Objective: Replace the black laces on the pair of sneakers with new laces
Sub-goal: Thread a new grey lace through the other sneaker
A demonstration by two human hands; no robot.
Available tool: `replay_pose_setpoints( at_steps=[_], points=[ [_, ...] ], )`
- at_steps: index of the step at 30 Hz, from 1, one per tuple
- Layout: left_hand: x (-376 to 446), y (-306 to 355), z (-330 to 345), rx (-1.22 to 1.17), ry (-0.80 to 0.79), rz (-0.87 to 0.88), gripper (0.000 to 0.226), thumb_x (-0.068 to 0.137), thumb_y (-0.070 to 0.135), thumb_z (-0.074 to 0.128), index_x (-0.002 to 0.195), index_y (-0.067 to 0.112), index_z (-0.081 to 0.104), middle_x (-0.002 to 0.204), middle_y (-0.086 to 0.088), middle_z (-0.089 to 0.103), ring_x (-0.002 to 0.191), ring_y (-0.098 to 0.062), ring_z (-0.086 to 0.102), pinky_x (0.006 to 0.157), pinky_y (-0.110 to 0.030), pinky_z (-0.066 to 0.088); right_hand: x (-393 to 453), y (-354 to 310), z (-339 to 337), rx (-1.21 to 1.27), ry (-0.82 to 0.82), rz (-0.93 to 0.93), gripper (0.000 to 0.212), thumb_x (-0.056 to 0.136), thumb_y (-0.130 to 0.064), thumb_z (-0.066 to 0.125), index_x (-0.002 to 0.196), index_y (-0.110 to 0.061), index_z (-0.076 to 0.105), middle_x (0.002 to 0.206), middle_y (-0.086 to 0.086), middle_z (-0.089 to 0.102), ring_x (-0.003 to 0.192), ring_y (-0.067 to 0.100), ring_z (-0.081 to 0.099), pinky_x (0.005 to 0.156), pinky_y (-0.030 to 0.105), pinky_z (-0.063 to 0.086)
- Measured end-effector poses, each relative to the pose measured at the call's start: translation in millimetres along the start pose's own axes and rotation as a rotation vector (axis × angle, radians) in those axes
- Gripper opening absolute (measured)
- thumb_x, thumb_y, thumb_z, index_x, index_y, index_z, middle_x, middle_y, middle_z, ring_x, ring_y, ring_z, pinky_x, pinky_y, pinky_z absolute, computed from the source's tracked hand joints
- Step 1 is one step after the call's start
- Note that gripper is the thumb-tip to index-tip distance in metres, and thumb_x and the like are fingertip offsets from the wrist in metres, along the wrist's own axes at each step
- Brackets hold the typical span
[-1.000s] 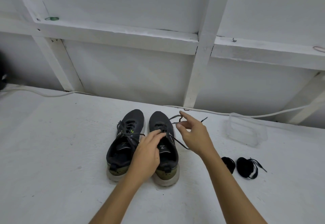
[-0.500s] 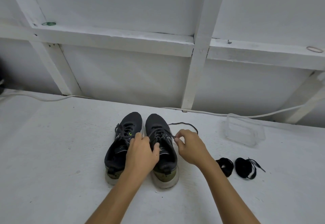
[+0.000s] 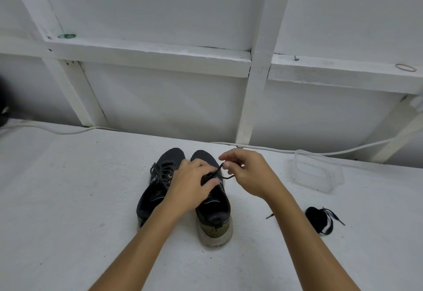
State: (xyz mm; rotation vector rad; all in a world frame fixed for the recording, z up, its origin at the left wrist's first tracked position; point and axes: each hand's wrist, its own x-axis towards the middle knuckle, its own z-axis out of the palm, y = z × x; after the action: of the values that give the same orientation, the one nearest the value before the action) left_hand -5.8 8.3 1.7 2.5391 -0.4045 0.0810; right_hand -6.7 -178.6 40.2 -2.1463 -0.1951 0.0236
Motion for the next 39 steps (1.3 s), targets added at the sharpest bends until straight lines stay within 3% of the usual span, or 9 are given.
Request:
replay_pose_setpoints(
  at_steps=[6, 9, 13, 19, 24, 30, 32, 36, 39],
  points=[
    [7, -4, -8, 0.028, 0.156, -0.274, 0.016, 0.095, 0.038, 0.054, 0.091, 0.024, 0.063, 0.099, 0.009, 0.059, 0.106, -0.026, 0.048, 0.086, -0.041, 0.045, 1, 14, -5, -0.337, 0.036, 0.112, 0.012, 0.099, -0.026, 0.061, 0.098, -0.031, 0.072, 0.082, -0.017, 0.066, 0.081, 0.01, 0.062, 0.07, 0.027, 0.047],
    [2, -11, -8, 0.099, 0.14, -0.271, 0.023, 0.094, 0.026, 0.055, 0.114, 0.029, 0.063, 0.122, 0.012, 0.06, 0.116, -0.024, 0.043, 0.091, -0.04, 0.037, -3, 25, -11, -0.442, 0.026, 0.167, 0.016, 0.101, -0.027, 0.056, 0.1, -0.028, 0.072, 0.086, -0.014, 0.066, 0.086, 0.014, 0.06, 0.07, 0.028, 0.042],
    [6, -1, -11, 0.027, 0.017, 0.043, 0.053, 0.095, 0.021, 0.056, 0.145, 0.04, 0.045, 0.133, 0.023, 0.055, 0.121, -0.014, 0.038, 0.095, -0.037, 0.027, -2, 15, -9, -0.38, 0.017, 0.096, 0.014, 0.1, -0.029, 0.059, 0.098, -0.029, 0.073, 0.086, -0.015, 0.067, 0.084, 0.011, 0.061, 0.075, 0.031, 0.049],
    [21, 2, -17, -0.145, 0.179, 0.029, 0.023, 0.096, 0.045, 0.049, 0.097, 0.037, 0.071, 0.08, 0.024, 0.068, 0.085, -0.011, 0.057, 0.086, -0.043, 0.047, 5, 1, -9, -0.394, 0.036, 0.046, 0.014, 0.1, -0.033, 0.058, 0.096, -0.032, 0.072, 0.083, -0.014, 0.068, 0.076, 0.008, 0.059, 0.07, 0.03, 0.046],
    [20, -22, -36, -0.371, 0.337, -0.315, 0.022, 0.1, 0.031, 0.052, 0.087, 0.03, 0.07, 0.078, 0.011, 0.071, 0.066, 0.0, 0.059, 0.066, -0.024, 0.043, -1, 19, -17, -0.372, 0.058, 0.136, 0.017, 0.102, -0.029, 0.054, 0.097, -0.029, 0.07, 0.083, -0.013, 0.068, 0.067, 0.006, 0.058, 0.064, 0.028, 0.043],
    [21, -36, -42, -0.318, 0.355, -0.313, 0.022, 0.101, 0.028, 0.05, 0.095, 0.024, 0.07, 0.081, 0.012, 0.071, 0.084, -0.013, 0.065, 0.076, -0.029, 0.047, 1, 14, -16, -0.349, 0.138, 0.117, 0.017, 0.102, -0.032, 0.055, 0.101, -0.031, 0.071, 0.083, -0.014, 0.069, 0.081, 0.009, 0.061, 0.068, 0.027, 0.043],
    [20, -37, -41, -0.299, 0.343, -0.269, 0.02, 0.101, 0.026, 0.051, 0.107, 0.025, 0.07, 0.097, 0.012, 0.072, 0.096, -0.016, 0.064, 0.085, -0.032, 0.048, 2, 12, -16, -0.354, 0.169, 0.109, 0.017, 0.102, -0.033, 0.055, 0.1, -0.032, 0.072, 0.083, -0.013, 0.07, 0.084, 0.011, 0.062, 0.071, 0.029, 0.045],
    [21, -32, -32, -0.075, 0.21, 0.032, 0.049, 0.099, 0.036, 0.053, 0.147, 0.031, 0.044, 0.139, 0.009, 0.053, 0.129, -0.018, 0.042, 0.103, -0.041, 0.037, 5, 6, -14, -0.359, 0.126, 0.049, 0.016, 0.101, -0.033, 0.057, 0.097, -0.032, 0.072, 0.081, -0.013, 0.069, 0.076, 0.009, 0.059, 0.066, 0.027, 0.042],
    [26, -18, -28, 0.115, 0.236, 0.223, 0.055, 0.094, 0.051, 0.045, 0.147, 0.036, 0.044, 0.147, 0.011, 0.049, 0.135, -0.019, 0.038, 0.101, -0.042, 0.032, 8, 1, -11, -0.393, 0.08, 0.004, 0.017, 0.101, -0.033, 0.057, 0.094, -0.032, 0.072, 0.08, -0.012, 0.068, 0.075, 0.01, 0.057, 0.066, 0.029, 0.041]
  ],
)
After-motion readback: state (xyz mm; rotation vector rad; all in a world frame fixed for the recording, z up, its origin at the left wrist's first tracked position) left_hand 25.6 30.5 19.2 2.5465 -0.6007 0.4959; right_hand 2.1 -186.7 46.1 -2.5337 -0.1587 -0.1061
